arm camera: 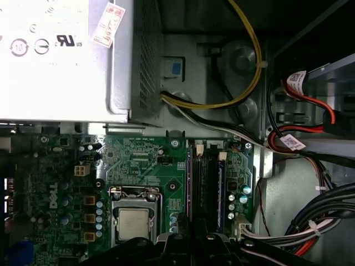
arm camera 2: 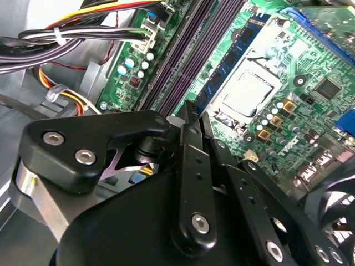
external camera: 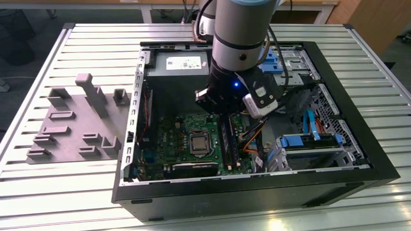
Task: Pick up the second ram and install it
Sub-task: 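Insert the second ram into the second slot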
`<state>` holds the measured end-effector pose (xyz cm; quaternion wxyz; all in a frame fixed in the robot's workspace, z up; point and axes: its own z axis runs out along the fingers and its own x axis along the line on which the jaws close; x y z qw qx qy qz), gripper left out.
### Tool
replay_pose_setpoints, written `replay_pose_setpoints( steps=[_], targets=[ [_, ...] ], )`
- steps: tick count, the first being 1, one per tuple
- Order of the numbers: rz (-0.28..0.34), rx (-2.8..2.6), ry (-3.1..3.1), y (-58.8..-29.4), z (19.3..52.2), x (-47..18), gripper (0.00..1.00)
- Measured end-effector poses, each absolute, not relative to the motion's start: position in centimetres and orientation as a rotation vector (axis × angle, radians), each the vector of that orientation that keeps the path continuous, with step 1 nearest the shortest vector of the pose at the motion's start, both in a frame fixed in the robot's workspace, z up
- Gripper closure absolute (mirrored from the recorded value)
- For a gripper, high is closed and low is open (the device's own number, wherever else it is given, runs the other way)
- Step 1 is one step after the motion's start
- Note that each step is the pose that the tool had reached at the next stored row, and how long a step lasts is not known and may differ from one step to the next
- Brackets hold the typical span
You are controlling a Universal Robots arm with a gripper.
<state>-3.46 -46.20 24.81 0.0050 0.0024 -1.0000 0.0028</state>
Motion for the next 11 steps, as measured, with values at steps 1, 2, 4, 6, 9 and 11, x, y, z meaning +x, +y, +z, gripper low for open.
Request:
replay_pose_setpoints(
  steps=[1,2,4,6,9,11],
  targets=[
    [0.009,0.007,-3.132,-46.2,24.6,-3.5,0.86],
    [0.009,0.006,-3.132,-46.2,24.5,-3.5,0.86],
    [0.009,0.005,-3.131,-46.2,24.3,-3.5,0.86],
    [0.009,0.004,-3.131,-46.2,24.1,-3.5,0.86],
    [0.009,0.003,-3.132,-46.2,23.8,-3.5,0.86],
    [0.009,0.002,-3.131,-46.2,23.6,-3.5,0.86]
  ],
)
